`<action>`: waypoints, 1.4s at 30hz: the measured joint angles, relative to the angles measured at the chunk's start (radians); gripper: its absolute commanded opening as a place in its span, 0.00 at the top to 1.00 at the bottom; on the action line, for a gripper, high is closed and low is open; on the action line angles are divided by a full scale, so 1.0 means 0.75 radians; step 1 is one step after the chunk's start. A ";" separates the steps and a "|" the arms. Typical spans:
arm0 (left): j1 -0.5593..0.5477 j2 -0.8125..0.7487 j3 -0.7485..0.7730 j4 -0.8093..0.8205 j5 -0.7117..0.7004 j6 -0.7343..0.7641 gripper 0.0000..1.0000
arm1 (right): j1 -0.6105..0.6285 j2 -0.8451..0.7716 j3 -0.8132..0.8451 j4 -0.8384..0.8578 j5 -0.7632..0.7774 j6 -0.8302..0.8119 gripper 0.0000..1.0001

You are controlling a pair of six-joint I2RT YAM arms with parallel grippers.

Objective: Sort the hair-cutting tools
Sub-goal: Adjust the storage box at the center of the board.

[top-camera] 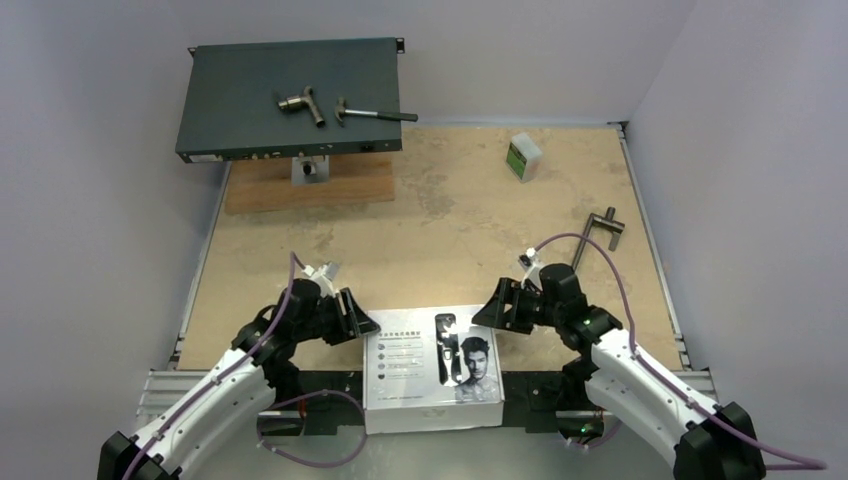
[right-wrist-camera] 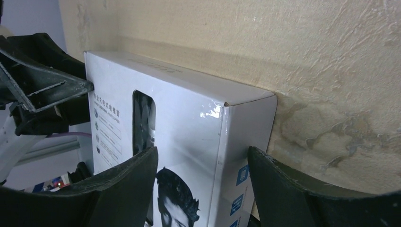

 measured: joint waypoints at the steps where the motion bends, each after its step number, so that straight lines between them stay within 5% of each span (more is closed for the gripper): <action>1: -0.001 -0.008 -0.015 0.012 0.013 -0.005 0.54 | 0.000 0.001 -0.008 0.010 -0.010 0.006 0.34; 8: -0.001 0.095 -0.064 0.191 0.065 -0.037 0.66 | -0.024 0.084 -0.049 0.091 0.002 0.028 0.48; 16: 0.006 0.361 -0.027 0.446 -0.004 -0.048 0.69 | -0.054 0.203 -0.046 0.264 0.111 0.027 0.50; 28: 0.038 1.032 0.438 0.590 -0.319 0.109 0.68 | -0.116 0.562 0.047 0.657 0.299 0.068 0.47; 33: 0.061 1.214 0.599 0.639 -0.386 0.135 0.59 | -0.212 0.675 0.086 0.751 0.270 0.075 0.39; 38: 0.065 1.191 0.708 0.526 -0.433 0.190 0.52 | -0.224 0.688 0.149 0.676 0.235 0.035 0.30; 42: 0.063 0.896 0.743 0.418 -0.520 0.230 0.51 | -0.218 0.607 0.222 0.543 0.241 0.000 0.29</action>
